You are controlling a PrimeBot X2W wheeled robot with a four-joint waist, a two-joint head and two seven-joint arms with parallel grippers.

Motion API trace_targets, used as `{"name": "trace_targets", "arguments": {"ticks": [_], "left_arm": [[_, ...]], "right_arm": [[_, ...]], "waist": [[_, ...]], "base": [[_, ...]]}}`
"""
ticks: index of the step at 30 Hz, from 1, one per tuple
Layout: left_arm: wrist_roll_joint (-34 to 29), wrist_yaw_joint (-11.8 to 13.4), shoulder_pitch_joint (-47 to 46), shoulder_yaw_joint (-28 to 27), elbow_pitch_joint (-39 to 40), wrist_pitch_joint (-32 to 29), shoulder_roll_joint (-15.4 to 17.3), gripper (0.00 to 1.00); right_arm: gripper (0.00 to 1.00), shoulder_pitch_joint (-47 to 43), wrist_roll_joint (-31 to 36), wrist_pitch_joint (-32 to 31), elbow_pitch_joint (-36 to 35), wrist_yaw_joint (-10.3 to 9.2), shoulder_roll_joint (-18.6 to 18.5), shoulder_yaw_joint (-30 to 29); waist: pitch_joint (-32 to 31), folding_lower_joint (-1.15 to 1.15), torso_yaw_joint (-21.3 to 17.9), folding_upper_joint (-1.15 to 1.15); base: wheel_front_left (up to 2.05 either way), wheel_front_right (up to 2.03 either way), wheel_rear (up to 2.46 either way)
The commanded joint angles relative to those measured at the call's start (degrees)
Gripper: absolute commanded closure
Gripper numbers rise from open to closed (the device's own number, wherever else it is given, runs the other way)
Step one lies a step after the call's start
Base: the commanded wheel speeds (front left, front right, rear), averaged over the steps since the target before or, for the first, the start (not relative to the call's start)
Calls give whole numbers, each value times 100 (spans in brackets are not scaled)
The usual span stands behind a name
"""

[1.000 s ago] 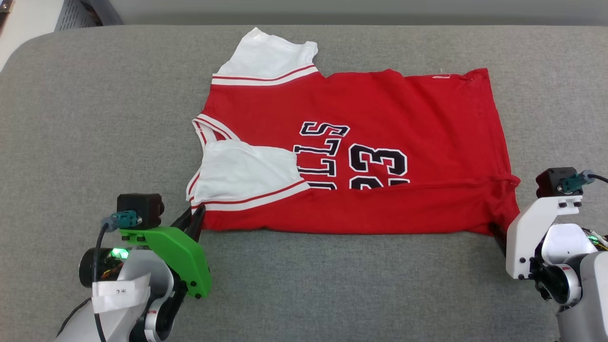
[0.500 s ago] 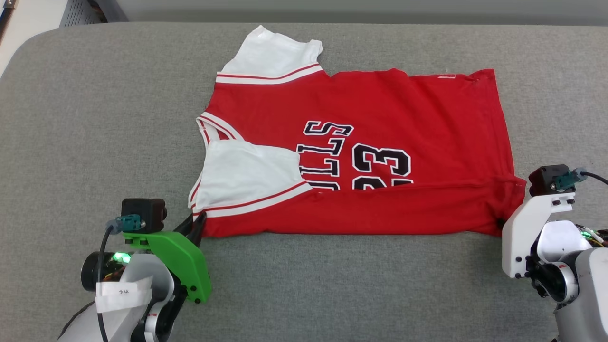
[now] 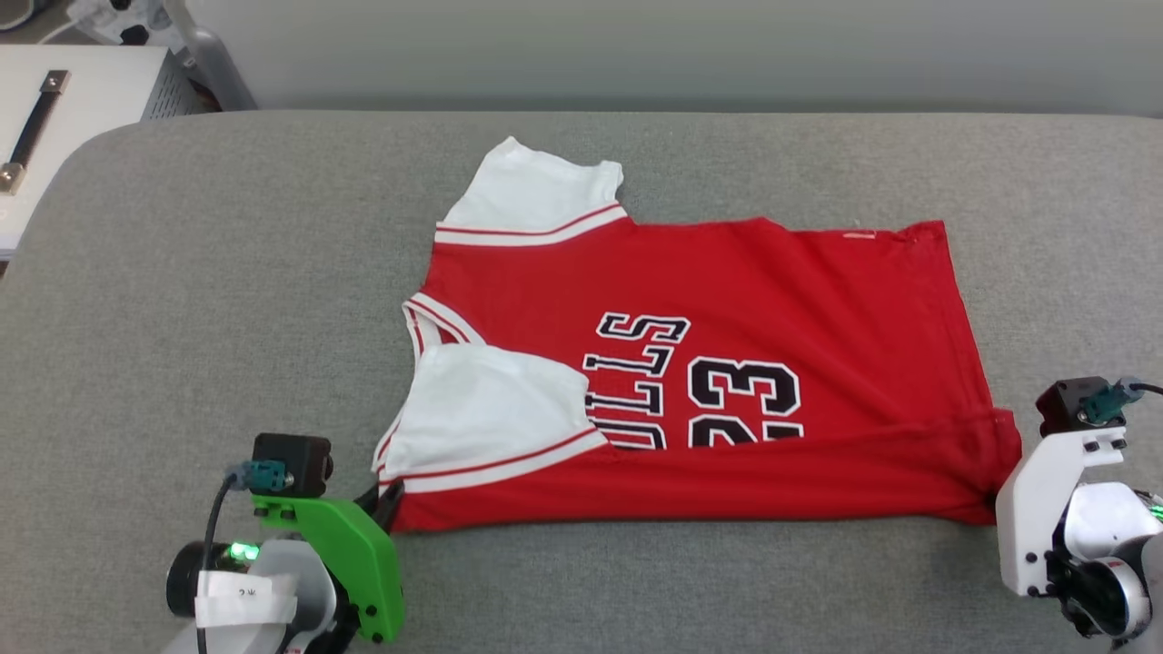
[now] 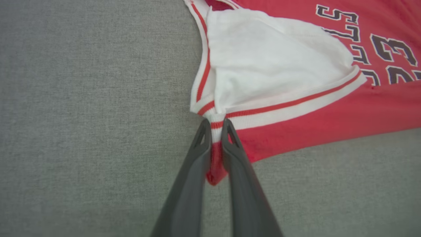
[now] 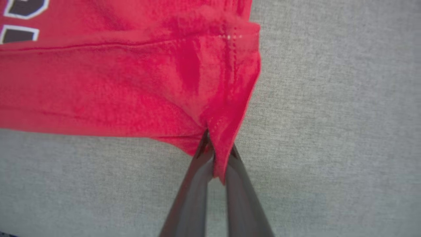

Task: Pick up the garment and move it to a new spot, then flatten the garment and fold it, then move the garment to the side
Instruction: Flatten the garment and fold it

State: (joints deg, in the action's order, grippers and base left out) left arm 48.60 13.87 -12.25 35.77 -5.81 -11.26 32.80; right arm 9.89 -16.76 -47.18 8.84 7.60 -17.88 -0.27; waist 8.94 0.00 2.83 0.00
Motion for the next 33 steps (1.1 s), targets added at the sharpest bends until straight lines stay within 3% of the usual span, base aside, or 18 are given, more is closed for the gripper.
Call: {"name": "trace_targets", "arguments": {"ticks": [1,14,33], "left_arm": [[24,18,112,15,2,-48,110,100],[160,28,655,343,124,-298,90,100],[165,-312,244,498,-695,-176,-302,100]], "right_arm": [[100,-163,-36,-68,-70,-11,-105,-66],[100,-1351,-226,-609,-974,-11,-175,-420],[100,-1031,-106,-157,-372,-11,-30,-238]], "waist": [[-180,0,2,0],[-297,0,86,0],[79,0,54,0]], "base": [[0,0,0],[0,0,0],[0,0,0]]}}
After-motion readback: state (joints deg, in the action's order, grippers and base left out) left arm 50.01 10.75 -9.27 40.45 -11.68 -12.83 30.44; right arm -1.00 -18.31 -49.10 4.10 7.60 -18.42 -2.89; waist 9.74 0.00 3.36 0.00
